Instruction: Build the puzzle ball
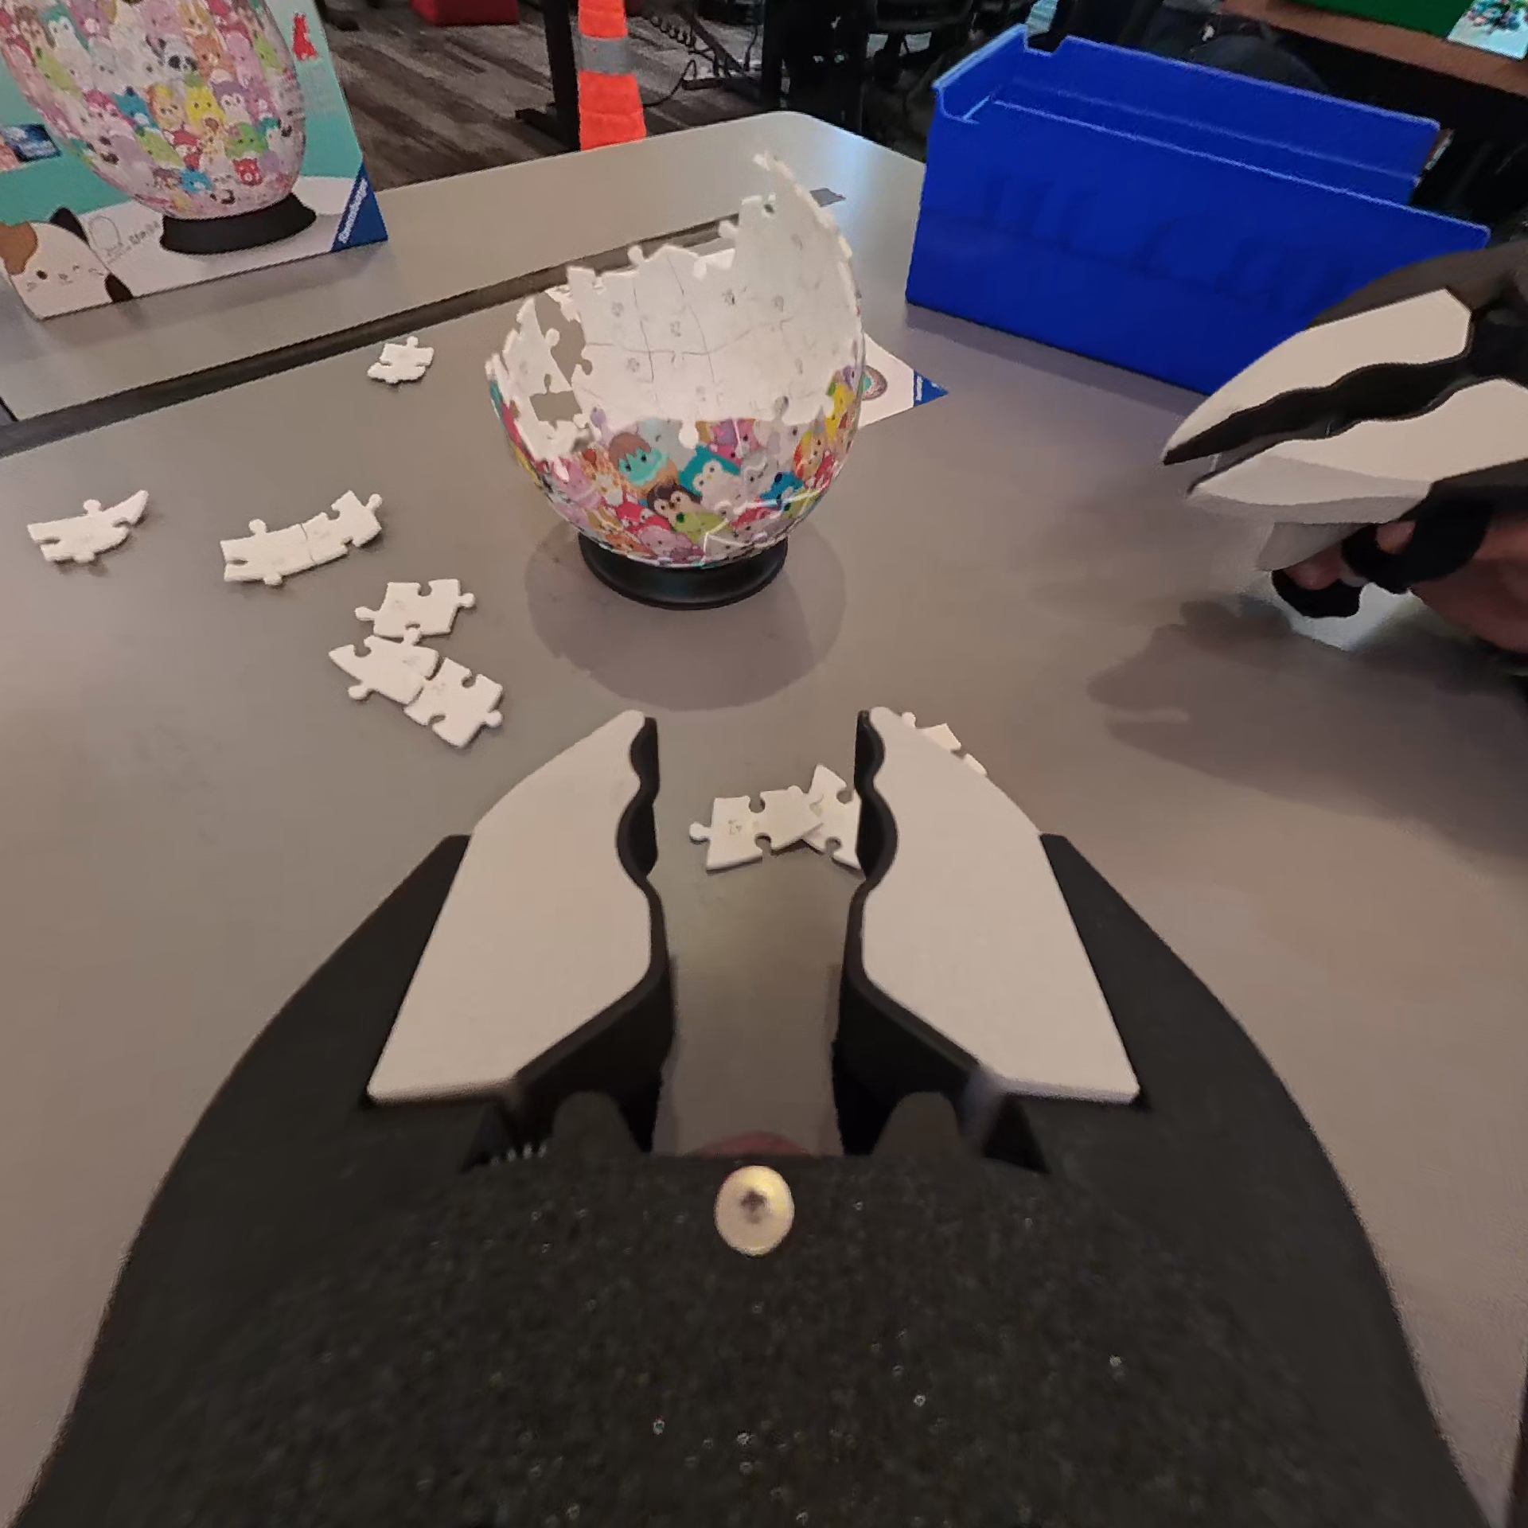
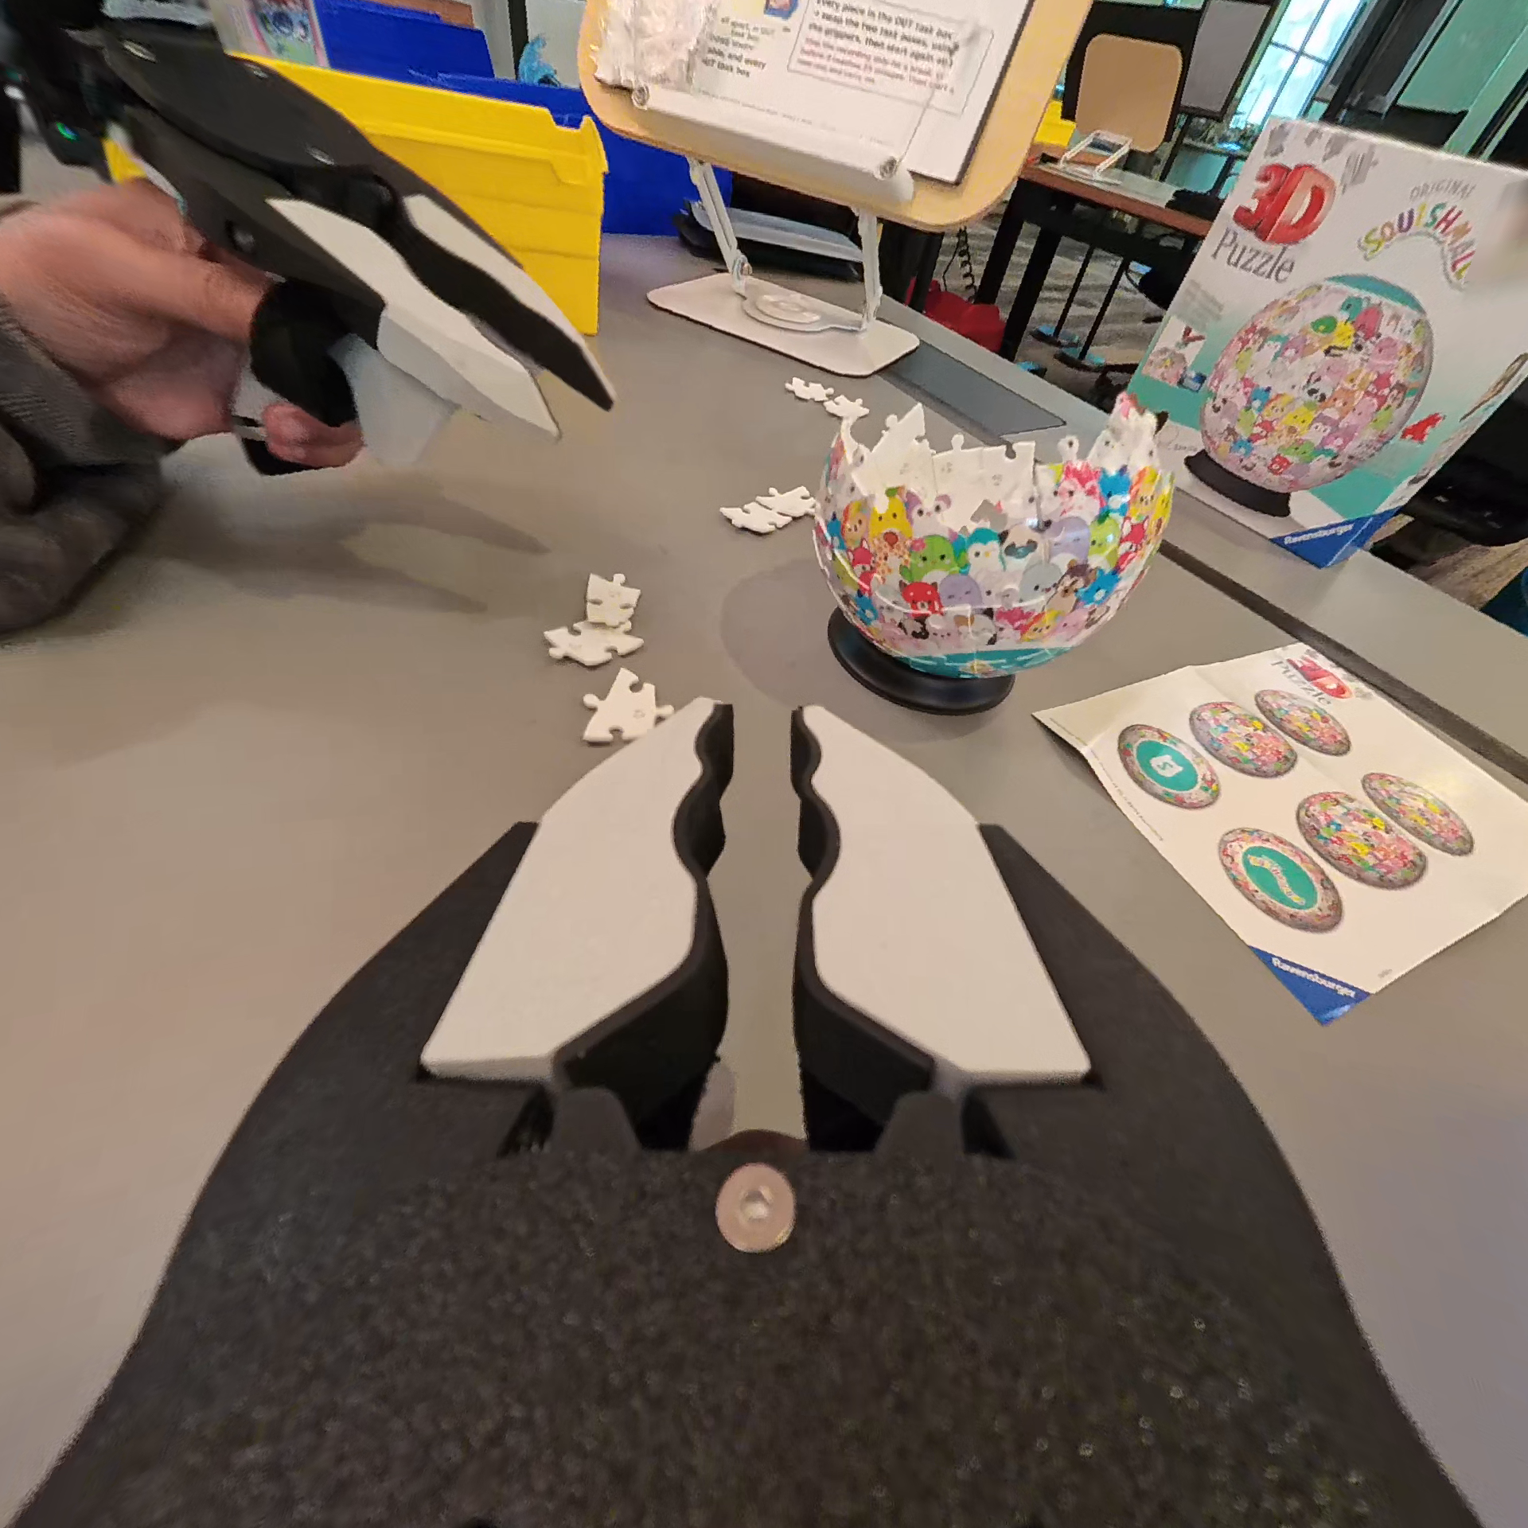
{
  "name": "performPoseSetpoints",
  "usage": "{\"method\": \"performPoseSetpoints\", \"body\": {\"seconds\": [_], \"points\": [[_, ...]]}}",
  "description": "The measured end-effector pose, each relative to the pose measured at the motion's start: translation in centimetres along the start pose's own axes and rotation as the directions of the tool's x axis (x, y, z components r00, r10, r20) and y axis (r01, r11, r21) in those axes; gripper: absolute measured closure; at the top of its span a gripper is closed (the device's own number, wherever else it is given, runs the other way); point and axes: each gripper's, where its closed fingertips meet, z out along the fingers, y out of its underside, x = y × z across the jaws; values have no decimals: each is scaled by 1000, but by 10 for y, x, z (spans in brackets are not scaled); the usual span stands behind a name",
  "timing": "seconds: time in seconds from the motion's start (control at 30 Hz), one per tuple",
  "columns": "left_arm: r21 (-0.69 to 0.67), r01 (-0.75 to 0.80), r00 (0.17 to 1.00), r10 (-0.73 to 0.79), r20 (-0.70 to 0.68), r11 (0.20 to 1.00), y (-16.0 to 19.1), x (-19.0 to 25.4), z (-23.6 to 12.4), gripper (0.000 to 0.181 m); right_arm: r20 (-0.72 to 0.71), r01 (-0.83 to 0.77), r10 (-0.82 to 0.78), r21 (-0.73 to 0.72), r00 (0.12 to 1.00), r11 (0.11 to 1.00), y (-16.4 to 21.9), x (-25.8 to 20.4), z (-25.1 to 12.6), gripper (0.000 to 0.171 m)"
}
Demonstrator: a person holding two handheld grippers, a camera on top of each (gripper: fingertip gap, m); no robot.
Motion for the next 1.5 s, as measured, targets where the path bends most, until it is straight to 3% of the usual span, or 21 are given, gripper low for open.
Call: {"method": "performPoseSetpoints", "body": {"seconds": [0.3, 0.57, 0.9, 1.07, 1.2, 1.3, 1.5], "points": [[-105, -223, 965, 204, -164, 969, -33, -77, 47, 126, 46, -64, 64, 8, 997, 998, -1, 4, 10, 155], [-243, -374, 909, 302, -289, 895, -44, -150, 138, 129, 14, -120, 120, -15, 993, 993, 6, 28, 25, 144], [-350, -373, 913, 273, -303, 860, -58, -182, 249, 128, 37, -136, 135, 33, 990, 990, -2, 45, 37, 144], [-330, -382, 897, 261, -356, 863, -63, -177, 249, 130, 57, -154, 150, 69, 987, 986, -5, 47, 32, 144], [-244, -519, 760, 312, -571, 819, -52, -138, 221, 140, 84, -145, 139, 66, 987, 987, -4, 45, 28, 144], [-190, -632, 657, 390, -644, 751, -44, -122, 211, 134, 98, -140, 133, 68, 986, 988, -4, 43, 26, 144], [-189, -699, 578, 391, -716, 689, -23, -106, 216, 130, 125, -183, 173, 75, 977, 980, -4, 45, 24, 144]]}}
